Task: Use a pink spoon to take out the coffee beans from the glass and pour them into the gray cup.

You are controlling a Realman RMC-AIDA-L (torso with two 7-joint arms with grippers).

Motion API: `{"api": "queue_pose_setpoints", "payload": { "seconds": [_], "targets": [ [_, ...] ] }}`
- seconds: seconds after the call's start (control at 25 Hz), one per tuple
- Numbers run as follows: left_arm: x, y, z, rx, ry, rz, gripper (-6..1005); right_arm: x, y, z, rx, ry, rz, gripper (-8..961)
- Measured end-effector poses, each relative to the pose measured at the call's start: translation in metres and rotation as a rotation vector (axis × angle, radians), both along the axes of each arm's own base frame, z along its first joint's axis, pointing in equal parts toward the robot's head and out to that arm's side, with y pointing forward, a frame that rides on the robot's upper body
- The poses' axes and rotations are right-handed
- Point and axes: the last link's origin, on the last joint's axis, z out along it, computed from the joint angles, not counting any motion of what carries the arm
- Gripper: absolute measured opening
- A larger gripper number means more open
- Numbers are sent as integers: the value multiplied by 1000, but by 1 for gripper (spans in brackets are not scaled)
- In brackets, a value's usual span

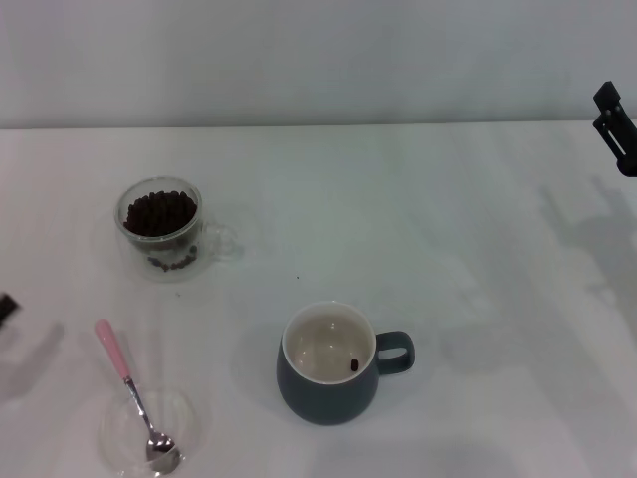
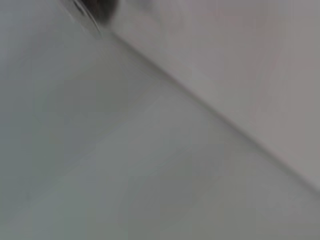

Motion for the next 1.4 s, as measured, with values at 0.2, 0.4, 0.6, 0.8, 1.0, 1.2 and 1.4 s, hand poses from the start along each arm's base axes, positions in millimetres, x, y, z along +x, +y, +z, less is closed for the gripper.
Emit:
{"api": "queue_pose_setpoints", "payload": {
  "seconds": [0.2, 0.4, 0.6, 0.8, 1.0, 1.2, 1.4],
  "targets": [
    [-7, -1, 22, 271, 230, -41, 775, 1, 0, 0, -4, -1, -6, 817],
    [-6, -1, 19, 485, 521, -77, 777, 5, -3, -1, -6, -1, -22, 817],
    [-5, 4, 18, 640, 690, 1, 767, 10, -9, -3, -12, -1, -47, 817],
    [-2, 13, 20, 661, 677, 9, 766, 16, -14, -5, -22, 1, -74, 816],
    [3, 21, 19, 663, 666, -3, 766, 20, -16, -10, -43, 8, -104, 816],
    [5, 29, 15, 647, 659, 2, 767, 24, -15, -16, -70, 10, -141, 816],
    [5, 37, 11, 623, 644, 29, 772, 25, -13, -20, -86, 16, -157, 817]
  ]
}}
